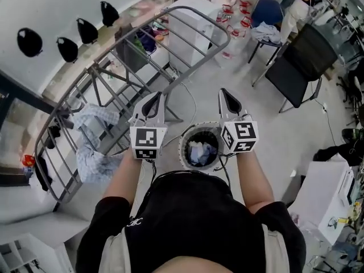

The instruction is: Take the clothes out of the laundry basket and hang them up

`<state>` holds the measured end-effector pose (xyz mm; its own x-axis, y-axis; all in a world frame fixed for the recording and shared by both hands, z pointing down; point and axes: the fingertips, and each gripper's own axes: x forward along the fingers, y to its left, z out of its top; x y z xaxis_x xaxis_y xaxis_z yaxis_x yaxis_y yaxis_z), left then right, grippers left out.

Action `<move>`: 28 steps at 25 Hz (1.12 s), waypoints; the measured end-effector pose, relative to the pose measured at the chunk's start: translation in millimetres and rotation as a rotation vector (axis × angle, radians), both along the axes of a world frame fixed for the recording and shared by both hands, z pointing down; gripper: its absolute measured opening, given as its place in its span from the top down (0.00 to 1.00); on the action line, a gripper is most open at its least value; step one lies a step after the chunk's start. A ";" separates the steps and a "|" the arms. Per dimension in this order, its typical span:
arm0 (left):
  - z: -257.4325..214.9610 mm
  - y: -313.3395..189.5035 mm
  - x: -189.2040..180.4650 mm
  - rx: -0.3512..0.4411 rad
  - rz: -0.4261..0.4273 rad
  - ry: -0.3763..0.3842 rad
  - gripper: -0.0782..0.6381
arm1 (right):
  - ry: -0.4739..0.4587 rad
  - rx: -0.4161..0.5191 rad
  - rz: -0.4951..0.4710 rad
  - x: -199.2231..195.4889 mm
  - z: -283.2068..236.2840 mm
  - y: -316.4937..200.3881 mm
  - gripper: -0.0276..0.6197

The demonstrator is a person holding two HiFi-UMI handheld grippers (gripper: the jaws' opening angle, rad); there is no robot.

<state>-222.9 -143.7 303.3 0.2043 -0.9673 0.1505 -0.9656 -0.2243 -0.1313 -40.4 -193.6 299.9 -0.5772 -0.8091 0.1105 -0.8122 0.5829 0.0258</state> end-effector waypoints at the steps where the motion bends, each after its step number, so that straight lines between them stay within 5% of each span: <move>1: 3.7 -3.9 16.2 -0.008 0.024 0.000 0.88 | -0.002 -0.010 0.023 17.1 3.0 -0.2 0.94; 12: 45.5 -20.7 143.9 -0.097 0.197 0.001 0.88 | 0.010 -0.117 0.192 151.7 48.6 18.1 0.94; 23: 99.7 -7.2 187.9 -0.222 0.245 0.014 0.87 | 0.091 -0.253 0.151 182.6 115.5 42.3 0.93; 25: 116.0 -4.7 189.9 -0.261 0.260 0.024 0.77 | 0.081 -0.275 0.128 180.5 127.7 45.1 0.93; 26: 124.1 -2.1 191.5 -0.281 0.271 0.030 0.71 | 0.075 -0.289 0.105 177.9 134.5 48.0 0.91; 28: 140.6 7.5 194.3 -0.322 0.281 0.040 0.66 | 0.075 -0.327 0.055 173.2 150.2 57.9 0.68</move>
